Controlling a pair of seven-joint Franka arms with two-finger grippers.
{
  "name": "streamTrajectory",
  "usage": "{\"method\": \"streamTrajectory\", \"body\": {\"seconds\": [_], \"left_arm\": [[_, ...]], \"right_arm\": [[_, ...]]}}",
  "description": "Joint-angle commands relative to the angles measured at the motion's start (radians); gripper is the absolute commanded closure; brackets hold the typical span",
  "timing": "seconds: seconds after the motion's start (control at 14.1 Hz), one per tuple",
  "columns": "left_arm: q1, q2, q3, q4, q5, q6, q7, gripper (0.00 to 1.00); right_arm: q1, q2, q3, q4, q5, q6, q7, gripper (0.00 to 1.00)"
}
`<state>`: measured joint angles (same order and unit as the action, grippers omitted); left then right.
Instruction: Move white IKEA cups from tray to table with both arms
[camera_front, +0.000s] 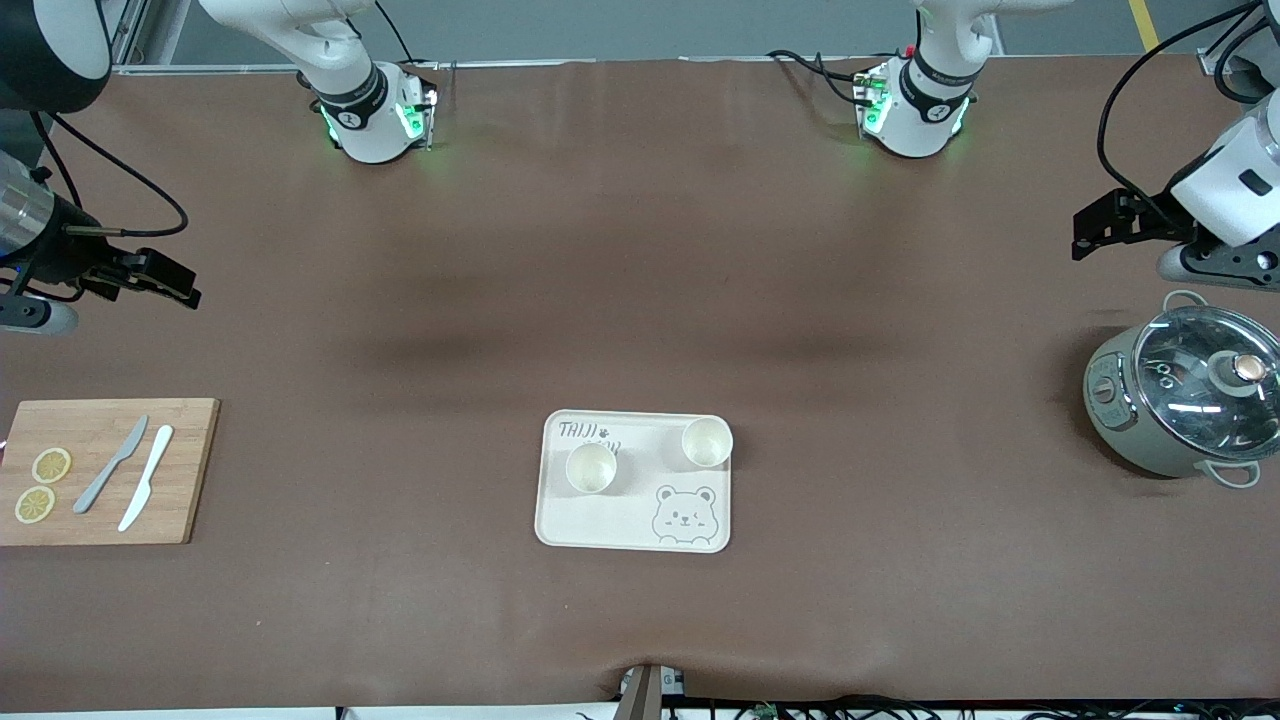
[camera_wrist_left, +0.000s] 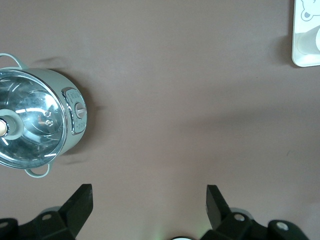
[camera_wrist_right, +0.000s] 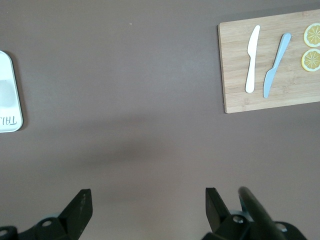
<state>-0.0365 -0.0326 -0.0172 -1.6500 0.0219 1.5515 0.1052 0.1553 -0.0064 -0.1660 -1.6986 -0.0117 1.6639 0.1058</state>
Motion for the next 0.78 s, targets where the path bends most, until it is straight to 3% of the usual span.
{"method": "streamTrajectory", "body": {"seconds": [0.0, 0.71], "left_arm": [[0.001, 0.008, -0.001, 0.012, -0.002, 0.006, 0.017, 0.00], [-0.008, 0.014, -0.004, 0.021, -0.002, 0.007, 0.007, 0.00]], "right_arm": [[-0.008, -0.034, 0.011, -0.033, -0.019, 0.011, -0.009, 0.00], [-0.007, -0.030, 0.011, -0.033, -0.019, 0.013, -0.009, 0.00]]}}
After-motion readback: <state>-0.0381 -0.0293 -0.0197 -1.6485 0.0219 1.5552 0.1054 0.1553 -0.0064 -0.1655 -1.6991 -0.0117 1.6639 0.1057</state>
